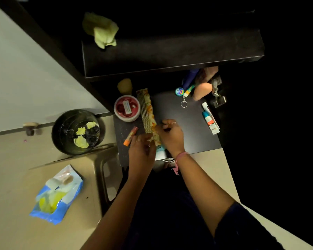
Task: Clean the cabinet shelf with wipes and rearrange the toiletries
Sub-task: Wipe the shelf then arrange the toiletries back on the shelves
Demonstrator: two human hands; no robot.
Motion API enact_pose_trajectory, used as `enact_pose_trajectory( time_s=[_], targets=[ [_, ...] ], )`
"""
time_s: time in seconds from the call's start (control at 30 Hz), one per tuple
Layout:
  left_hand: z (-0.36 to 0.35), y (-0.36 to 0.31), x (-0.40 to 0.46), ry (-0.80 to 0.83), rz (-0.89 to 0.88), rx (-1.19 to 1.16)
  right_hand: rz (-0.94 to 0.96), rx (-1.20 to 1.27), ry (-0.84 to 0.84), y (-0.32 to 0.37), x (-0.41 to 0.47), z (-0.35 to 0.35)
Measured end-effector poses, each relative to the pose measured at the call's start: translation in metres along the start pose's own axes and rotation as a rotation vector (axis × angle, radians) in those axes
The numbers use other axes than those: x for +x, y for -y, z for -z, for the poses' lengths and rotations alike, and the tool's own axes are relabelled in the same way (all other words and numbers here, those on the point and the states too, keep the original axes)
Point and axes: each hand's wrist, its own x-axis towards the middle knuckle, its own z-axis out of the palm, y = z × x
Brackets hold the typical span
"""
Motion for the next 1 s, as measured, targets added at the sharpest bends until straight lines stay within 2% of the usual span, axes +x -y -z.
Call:
enact_pose_trajectory(
  time_s=[0.1,0.27,0.37,0.5,0.7,0.83,0.93,1.0],
  targets=[
    [0.023,0.025,-0.008,-0.063,0.035,0.127,0.031,-0.242,0.025,0.009,-0.013,-0.014],
    [0.043,0.046,0.009,-0.048,0.041,0.377,-0.033,-0.407,-0.031,0.023,-0.014,-0.028],
    [0.046,0.052,0.018,-0.011,0.077,0.495,-0.082,-0.424,-0.031,0.021,-0.012,-0.033],
    [0.048,0.054,0.020,0.013,0.064,0.579,-0.104,-0.321,0.063,0.017,-0.010,-0.033],
    [0.050,0.052,0.023,0.037,0.049,0.633,-0.246,0.304,0.162,0.012,-0.030,-0.002],
    [0.048,0.050,0.024,0.047,0.060,0.562,-0.206,0.345,0.000,-0.015,-0.034,0.060],
    [0.044,0.032,0.020,0.033,0.036,0.323,-0.241,0.294,-0.168,-0.040,-0.030,0.098],
    [0.037,0.013,0.018,0.028,0.019,0.219,-0.291,0.262,-0.222,-0.055,-0.026,0.112]
  ],
)
